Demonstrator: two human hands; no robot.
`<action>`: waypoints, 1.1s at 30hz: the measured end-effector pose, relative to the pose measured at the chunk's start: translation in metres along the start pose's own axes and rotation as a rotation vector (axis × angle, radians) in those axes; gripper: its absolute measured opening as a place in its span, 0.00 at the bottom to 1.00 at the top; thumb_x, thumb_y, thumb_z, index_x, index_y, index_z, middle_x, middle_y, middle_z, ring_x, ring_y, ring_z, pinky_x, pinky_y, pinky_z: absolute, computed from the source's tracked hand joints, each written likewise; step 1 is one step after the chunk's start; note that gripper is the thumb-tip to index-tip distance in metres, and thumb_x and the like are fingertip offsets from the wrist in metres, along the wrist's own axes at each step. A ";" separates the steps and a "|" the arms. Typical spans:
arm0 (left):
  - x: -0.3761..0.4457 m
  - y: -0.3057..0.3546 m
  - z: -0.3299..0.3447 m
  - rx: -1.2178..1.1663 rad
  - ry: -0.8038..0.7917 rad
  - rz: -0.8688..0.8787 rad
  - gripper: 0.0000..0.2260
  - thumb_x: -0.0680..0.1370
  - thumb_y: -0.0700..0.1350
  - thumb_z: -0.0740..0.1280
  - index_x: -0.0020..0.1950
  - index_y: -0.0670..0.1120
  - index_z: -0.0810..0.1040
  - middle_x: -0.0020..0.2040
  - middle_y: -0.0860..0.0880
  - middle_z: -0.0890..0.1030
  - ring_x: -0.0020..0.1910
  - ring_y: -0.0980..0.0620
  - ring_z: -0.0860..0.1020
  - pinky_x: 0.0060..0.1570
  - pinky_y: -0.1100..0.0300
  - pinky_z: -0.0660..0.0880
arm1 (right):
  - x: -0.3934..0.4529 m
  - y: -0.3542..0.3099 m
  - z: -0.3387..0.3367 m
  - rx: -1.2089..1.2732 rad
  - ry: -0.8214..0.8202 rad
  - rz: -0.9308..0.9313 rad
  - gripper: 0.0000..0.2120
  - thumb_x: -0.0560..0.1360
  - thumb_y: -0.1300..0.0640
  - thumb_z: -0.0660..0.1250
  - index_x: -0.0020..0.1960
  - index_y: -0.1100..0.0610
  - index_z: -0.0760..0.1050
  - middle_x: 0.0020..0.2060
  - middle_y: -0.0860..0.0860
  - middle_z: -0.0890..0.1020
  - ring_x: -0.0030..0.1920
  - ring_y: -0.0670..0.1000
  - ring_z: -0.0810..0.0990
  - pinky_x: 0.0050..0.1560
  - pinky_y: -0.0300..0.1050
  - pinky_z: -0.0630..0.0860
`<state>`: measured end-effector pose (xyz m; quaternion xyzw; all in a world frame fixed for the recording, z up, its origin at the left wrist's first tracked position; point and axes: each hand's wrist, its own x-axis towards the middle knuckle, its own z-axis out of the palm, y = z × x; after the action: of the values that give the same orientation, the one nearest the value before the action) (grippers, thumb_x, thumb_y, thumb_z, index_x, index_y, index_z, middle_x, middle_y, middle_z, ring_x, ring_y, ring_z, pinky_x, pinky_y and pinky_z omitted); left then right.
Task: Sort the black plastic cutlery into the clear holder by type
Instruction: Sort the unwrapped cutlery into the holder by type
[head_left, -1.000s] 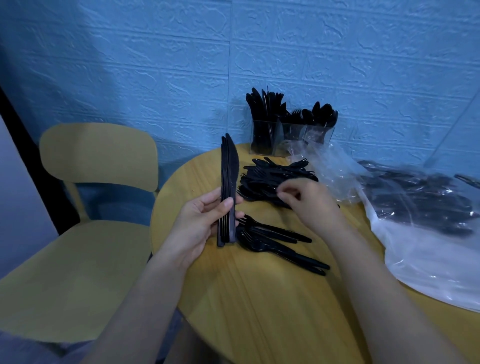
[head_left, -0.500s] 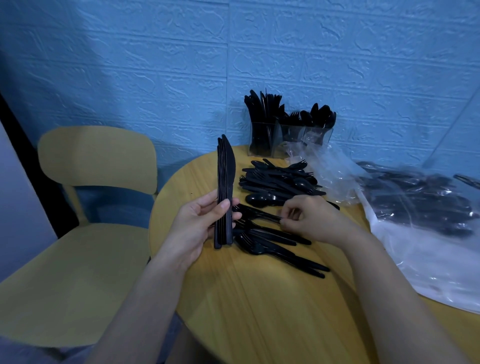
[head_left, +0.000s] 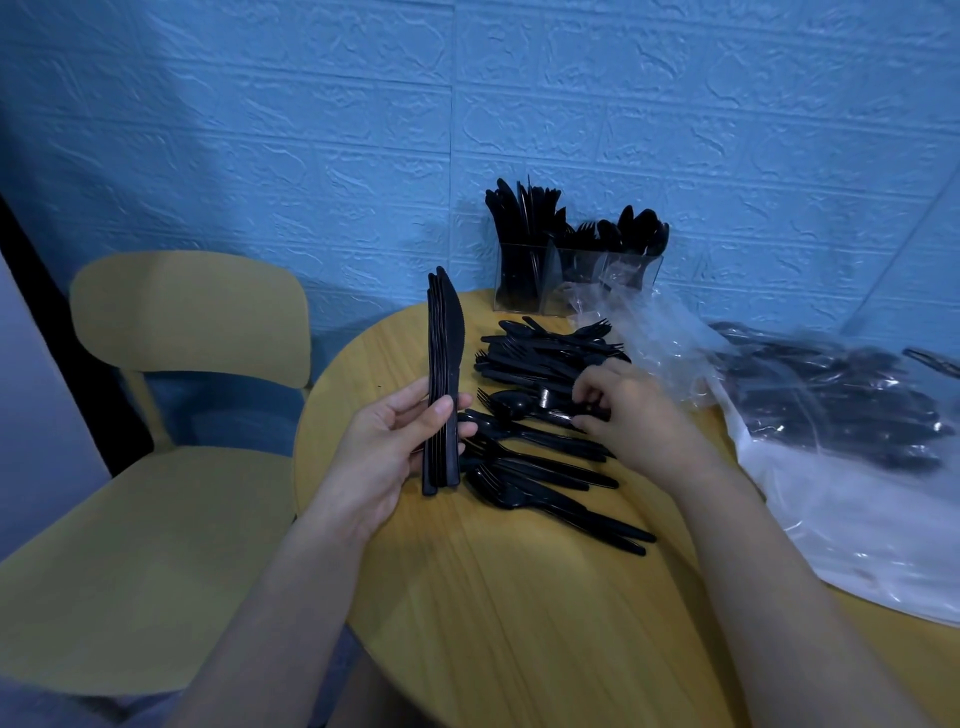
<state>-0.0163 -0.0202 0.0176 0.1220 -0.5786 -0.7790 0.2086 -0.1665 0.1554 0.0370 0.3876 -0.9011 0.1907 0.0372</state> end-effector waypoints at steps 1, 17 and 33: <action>0.000 0.000 0.000 -0.001 0.000 0.001 0.11 0.77 0.37 0.63 0.55 0.49 0.77 0.44 0.51 0.85 0.40 0.54 0.83 0.41 0.61 0.81 | 0.000 -0.001 -0.002 0.002 0.007 -0.024 0.04 0.74 0.57 0.70 0.48 0.53 0.77 0.46 0.46 0.74 0.47 0.48 0.74 0.49 0.47 0.76; 0.001 0.000 0.000 -0.023 0.013 0.001 0.11 0.77 0.37 0.63 0.56 0.48 0.76 0.43 0.51 0.85 0.39 0.54 0.83 0.37 0.63 0.80 | -0.001 -0.003 0.003 0.120 -0.389 0.053 0.04 0.75 0.52 0.68 0.43 0.49 0.74 0.41 0.44 0.77 0.42 0.41 0.74 0.41 0.33 0.70; 0.005 -0.004 -0.001 -0.038 0.040 0.013 0.10 0.77 0.37 0.64 0.54 0.49 0.78 0.44 0.50 0.85 0.42 0.54 0.83 0.40 0.62 0.80 | -0.004 -0.045 -0.004 0.639 0.183 0.116 0.06 0.73 0.58 0.70 0.40 0.49 0.77 0.33 0.45 0.78 0.34 0.42 0.74 0.37 0.33 0.71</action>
<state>-0.0206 -0.0224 0.0133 0.1297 -0.5603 -0.7858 0.2273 -0.1315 0.1313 0.0536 0.3091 -0.8091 0.4995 -0.0165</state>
